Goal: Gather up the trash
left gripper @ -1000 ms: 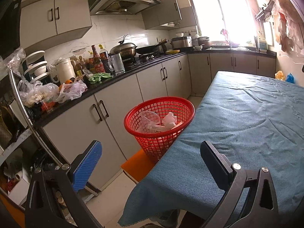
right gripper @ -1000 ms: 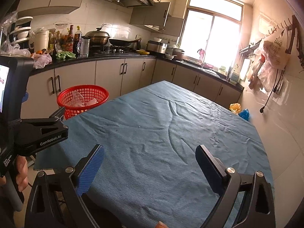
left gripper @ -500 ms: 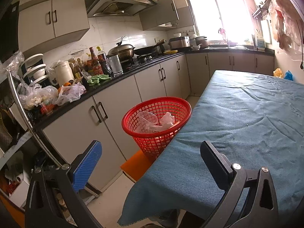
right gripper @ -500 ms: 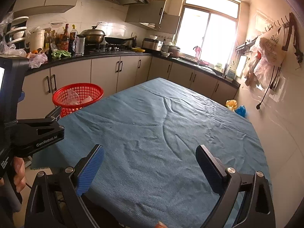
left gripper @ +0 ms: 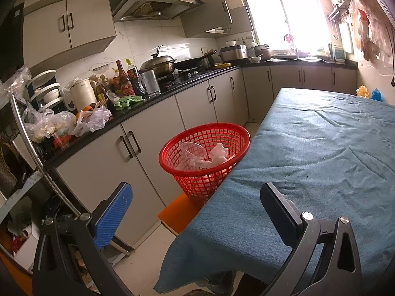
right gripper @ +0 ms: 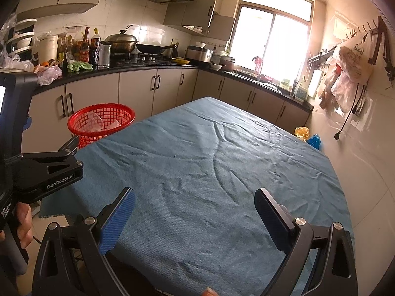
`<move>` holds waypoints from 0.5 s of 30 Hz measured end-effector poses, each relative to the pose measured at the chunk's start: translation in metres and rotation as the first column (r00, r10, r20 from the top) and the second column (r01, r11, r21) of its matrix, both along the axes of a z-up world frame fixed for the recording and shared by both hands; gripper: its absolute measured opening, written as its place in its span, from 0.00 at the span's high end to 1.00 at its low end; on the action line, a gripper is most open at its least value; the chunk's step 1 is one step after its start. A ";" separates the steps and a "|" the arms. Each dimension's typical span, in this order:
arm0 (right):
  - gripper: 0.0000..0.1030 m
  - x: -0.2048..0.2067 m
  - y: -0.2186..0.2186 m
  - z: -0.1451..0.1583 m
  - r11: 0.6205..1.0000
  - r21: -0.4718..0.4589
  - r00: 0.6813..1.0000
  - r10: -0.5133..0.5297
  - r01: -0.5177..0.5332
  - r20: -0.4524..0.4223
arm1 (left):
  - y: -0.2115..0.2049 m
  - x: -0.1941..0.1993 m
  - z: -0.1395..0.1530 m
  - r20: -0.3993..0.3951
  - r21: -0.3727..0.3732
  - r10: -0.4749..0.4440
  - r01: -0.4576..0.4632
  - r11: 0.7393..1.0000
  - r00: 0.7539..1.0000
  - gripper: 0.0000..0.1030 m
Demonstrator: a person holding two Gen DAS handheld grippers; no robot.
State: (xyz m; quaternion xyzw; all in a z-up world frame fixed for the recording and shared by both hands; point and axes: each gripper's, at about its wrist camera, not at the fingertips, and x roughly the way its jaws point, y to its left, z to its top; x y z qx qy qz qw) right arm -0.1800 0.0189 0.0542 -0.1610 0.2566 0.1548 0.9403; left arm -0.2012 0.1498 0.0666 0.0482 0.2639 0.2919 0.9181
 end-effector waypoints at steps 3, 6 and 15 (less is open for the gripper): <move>0.04 0.000 0.001 -0.001 1.000 -0.002 1.000 0.001 -0.001 -0.003 | 0.000 -0.001 -0.001 -0.001 0.000 0.000 0.000 1.000 1.000 0.00; 0.04 0.000 0.001 -0.002 1.000 -0.003 1.000 0.001 -0.001 -0.005 | 0.001 0.000 -0.001 -0.001 -0.001 -0.002 0.002 1.000 1.000 0.00; 0.04 0.000 0.002 -0.002 1.000 -0.004 1.000 0.002 -0.002 -0.007 | 0.001 -0.001 -0.001 -0.002 0.000 -0.001 0.001 1.000 1.000 0.00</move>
